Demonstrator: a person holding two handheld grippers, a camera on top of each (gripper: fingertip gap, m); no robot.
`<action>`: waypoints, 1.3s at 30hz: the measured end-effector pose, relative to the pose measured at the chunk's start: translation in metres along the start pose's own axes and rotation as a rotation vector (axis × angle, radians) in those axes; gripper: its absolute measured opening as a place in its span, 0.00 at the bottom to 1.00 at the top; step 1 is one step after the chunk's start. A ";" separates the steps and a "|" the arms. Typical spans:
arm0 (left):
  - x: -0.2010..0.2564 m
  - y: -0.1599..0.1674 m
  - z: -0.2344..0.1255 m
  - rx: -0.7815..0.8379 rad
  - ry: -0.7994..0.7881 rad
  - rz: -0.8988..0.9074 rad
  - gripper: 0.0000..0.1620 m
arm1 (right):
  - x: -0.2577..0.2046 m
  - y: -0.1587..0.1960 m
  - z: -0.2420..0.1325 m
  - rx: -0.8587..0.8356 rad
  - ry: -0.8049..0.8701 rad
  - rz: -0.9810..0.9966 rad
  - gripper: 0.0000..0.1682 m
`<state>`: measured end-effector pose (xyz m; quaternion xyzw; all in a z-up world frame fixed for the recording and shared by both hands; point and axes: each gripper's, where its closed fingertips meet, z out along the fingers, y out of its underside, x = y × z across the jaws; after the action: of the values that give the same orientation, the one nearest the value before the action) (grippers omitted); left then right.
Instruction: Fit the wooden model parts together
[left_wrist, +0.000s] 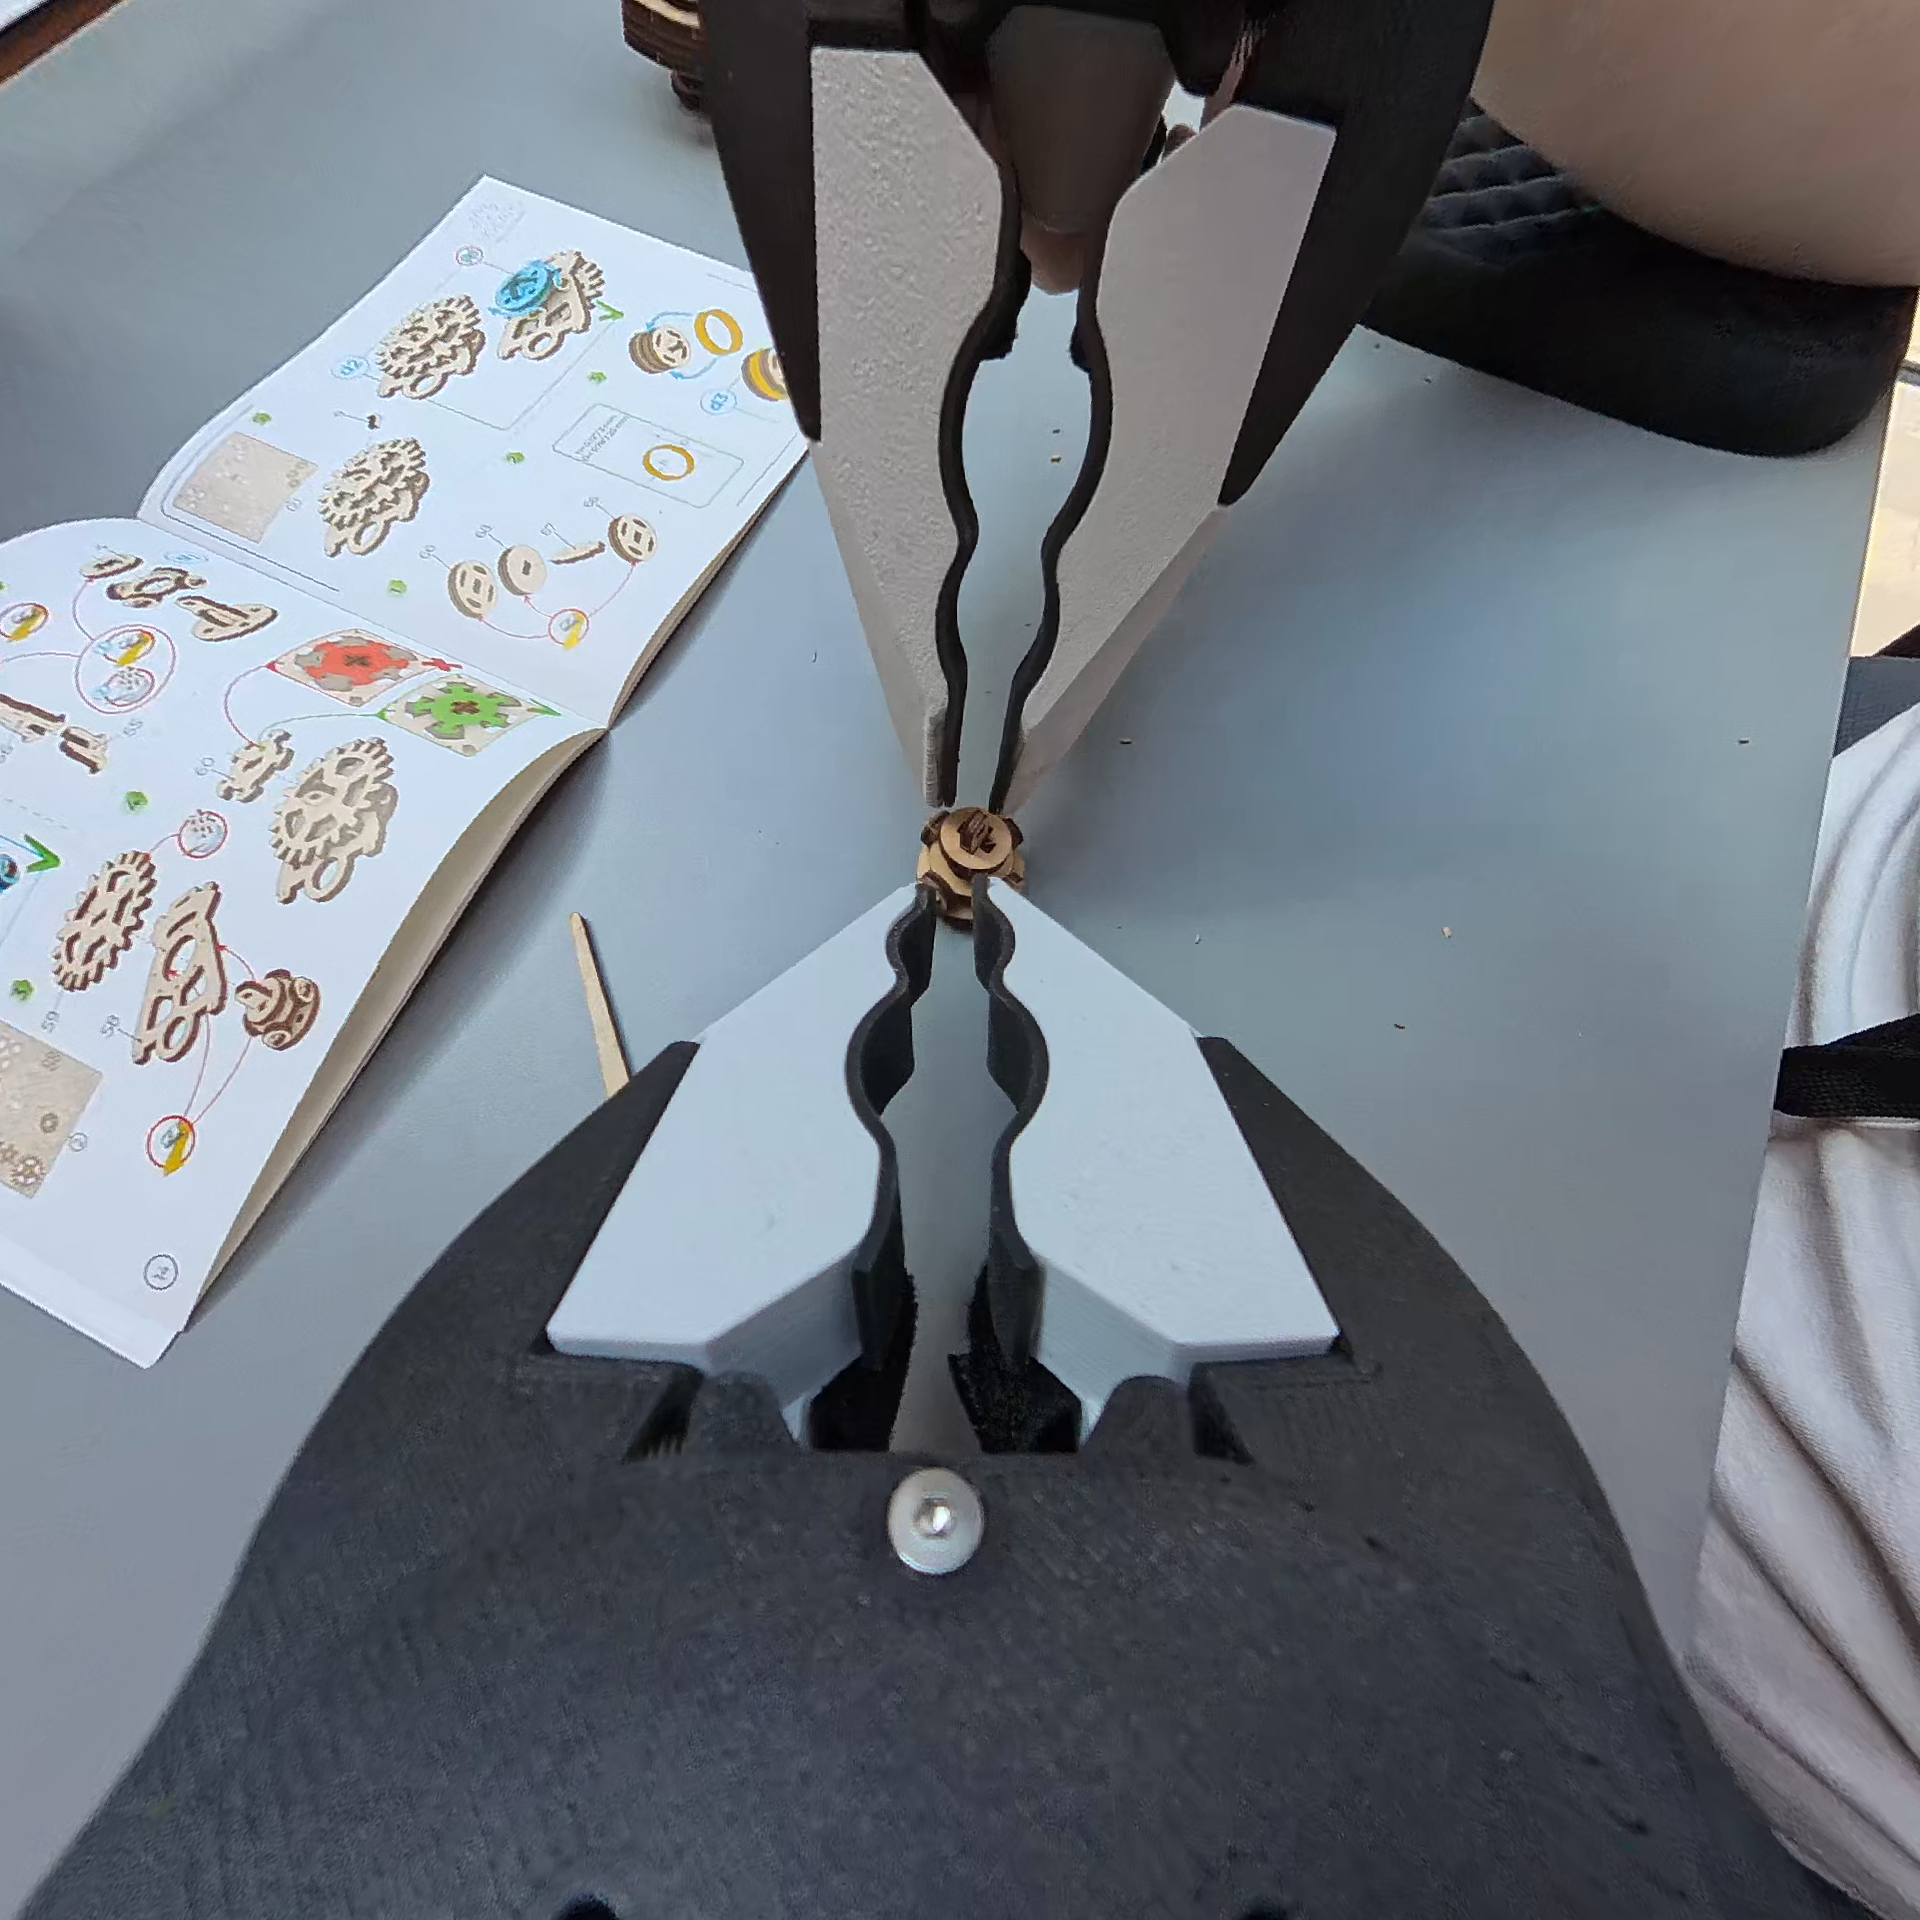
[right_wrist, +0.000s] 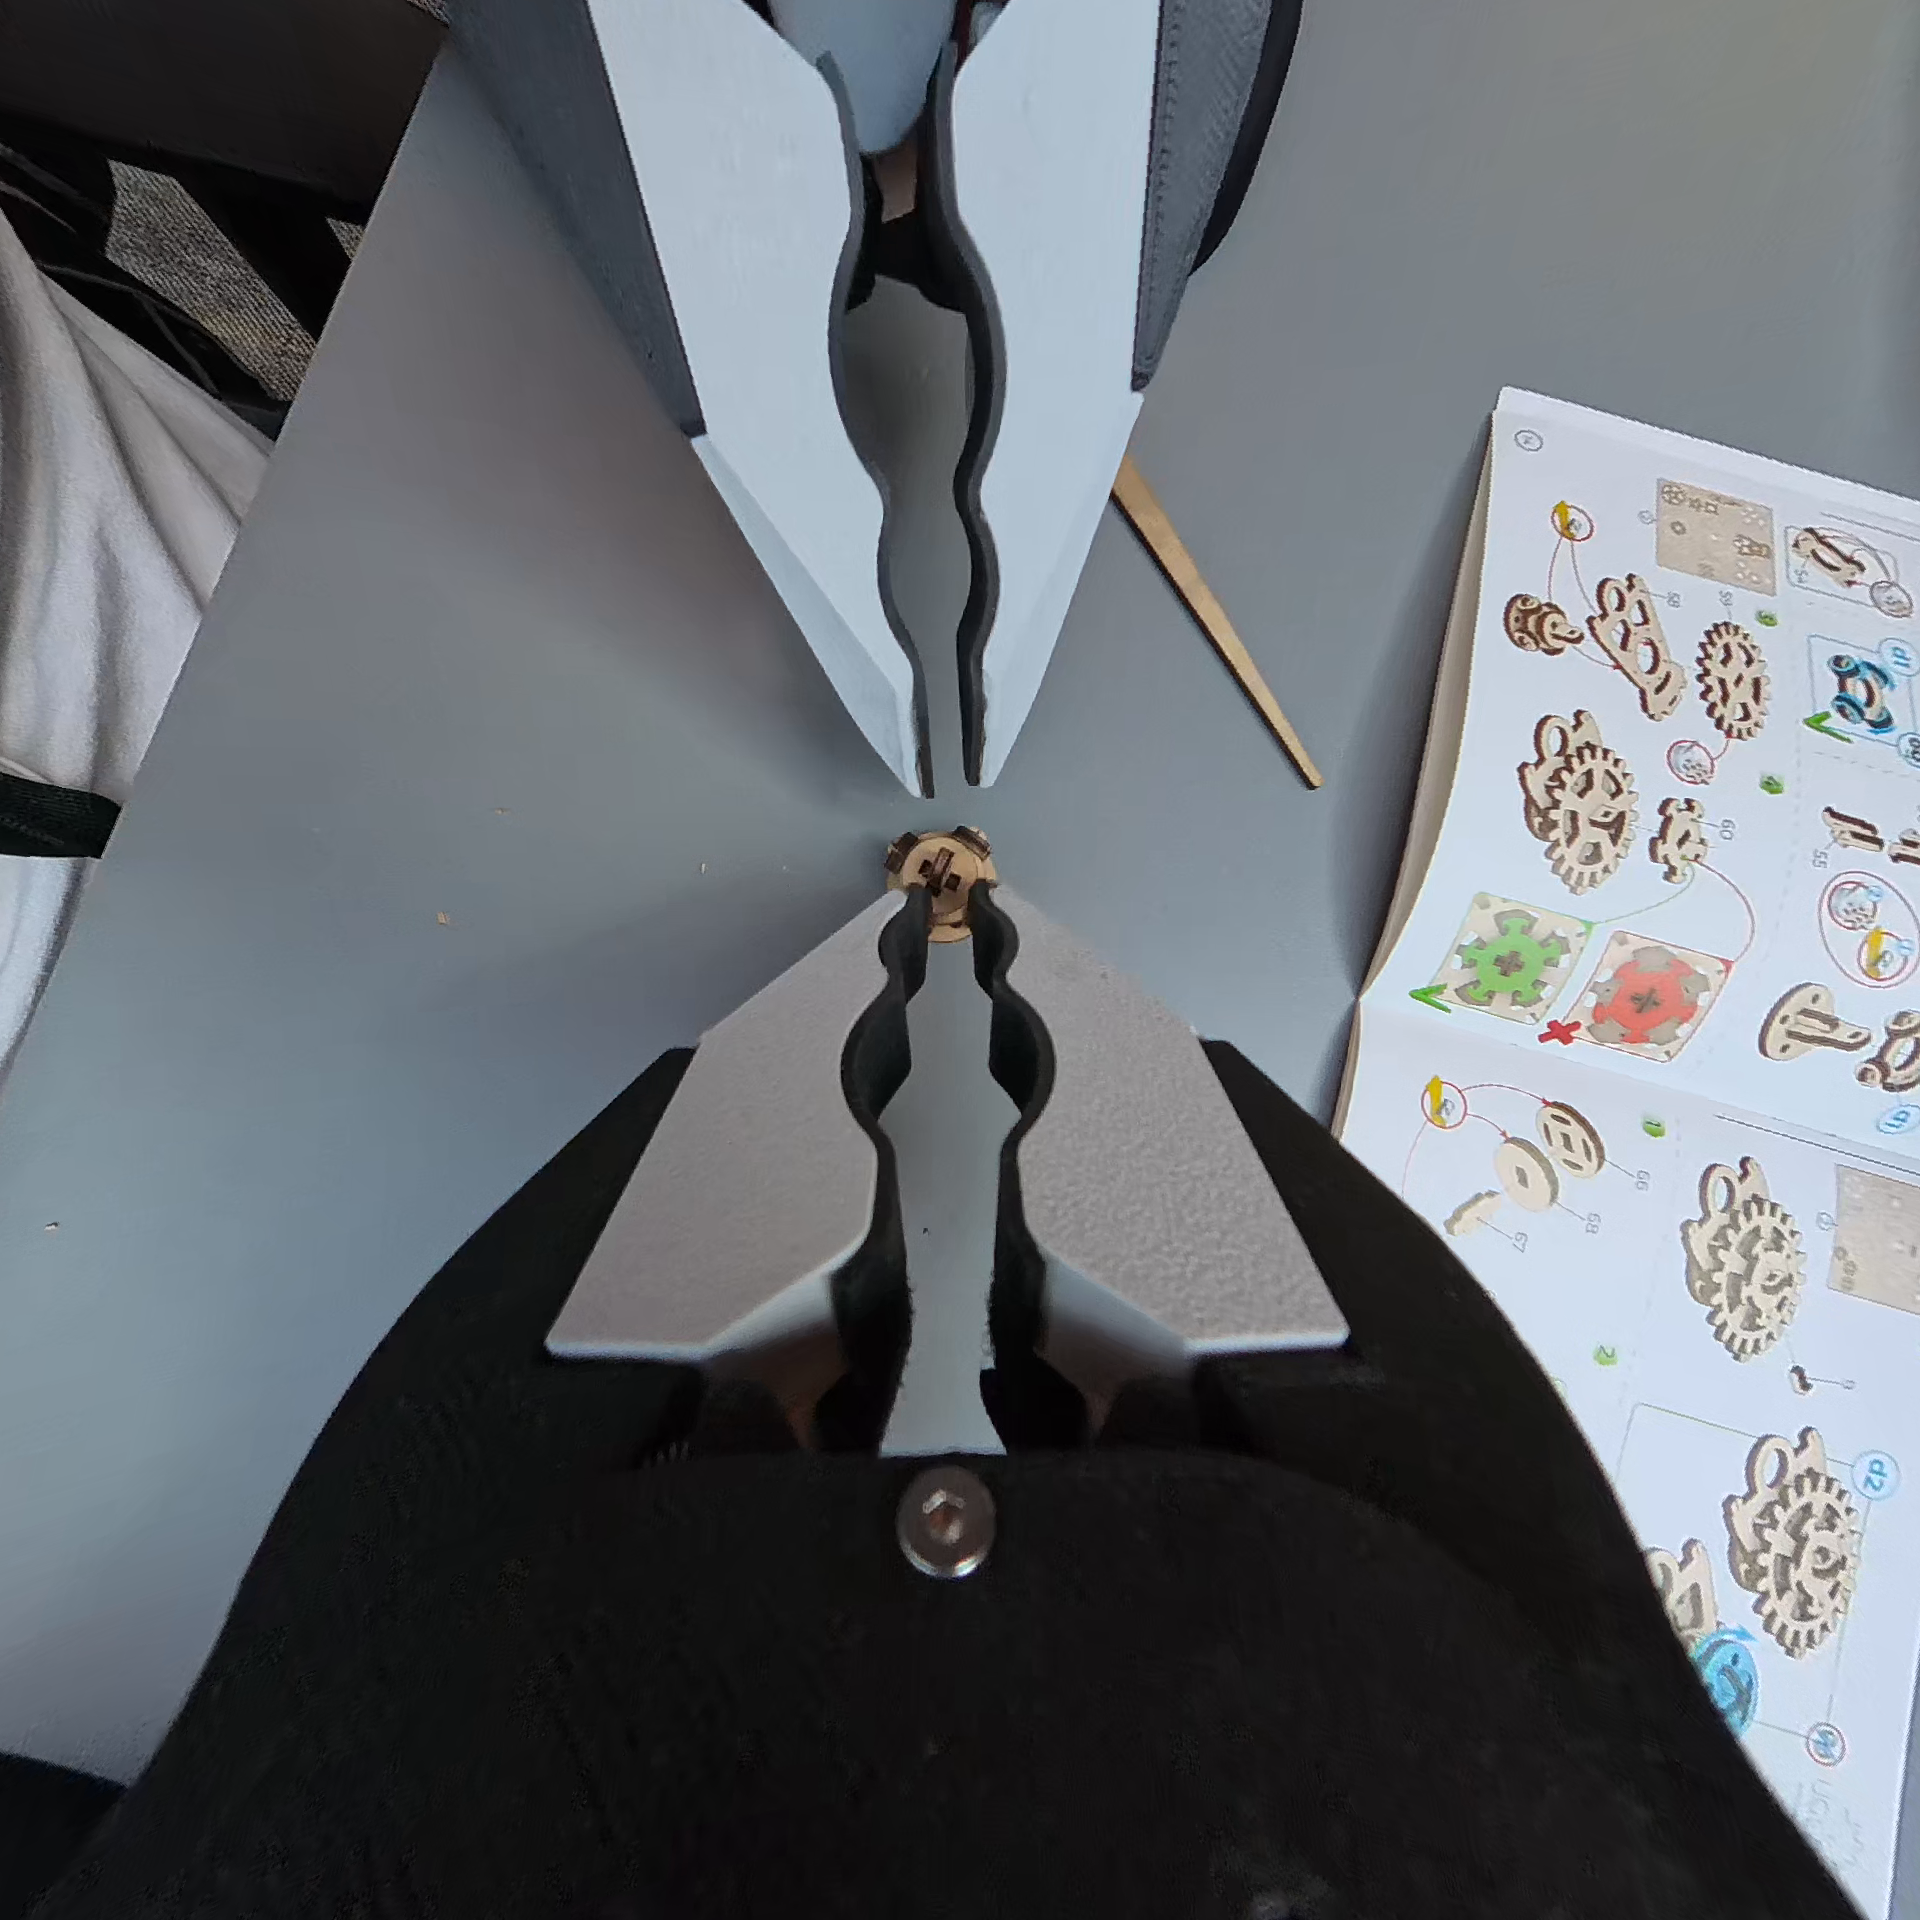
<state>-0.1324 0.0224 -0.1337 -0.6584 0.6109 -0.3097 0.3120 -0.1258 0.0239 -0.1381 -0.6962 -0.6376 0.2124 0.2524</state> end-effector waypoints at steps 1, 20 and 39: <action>0.000 -0.001 0.000 0.008 0.009 -0.008 0.03 | 0.000 0.000 0.000 0.005 -0.002 0.000 0.04; 0.005 -0.001 0.011 -0.017 0.033 0.068 0.01 | -0.003 -0.002 0.003 0.013 -0.004 -0.023 0.05; -0.008 0.004 -0.003 -0.046 0.006 0.035 0.08 | -0.004 -0.003 0.004 0.010 0.006 -0.034 0.05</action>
<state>-0.1375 0.0301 -0.1355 -0.6538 0.6300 -0.2924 0.3003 -0.1308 0.0208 -0.1392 -0.6845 -0.6477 0.2092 0.2613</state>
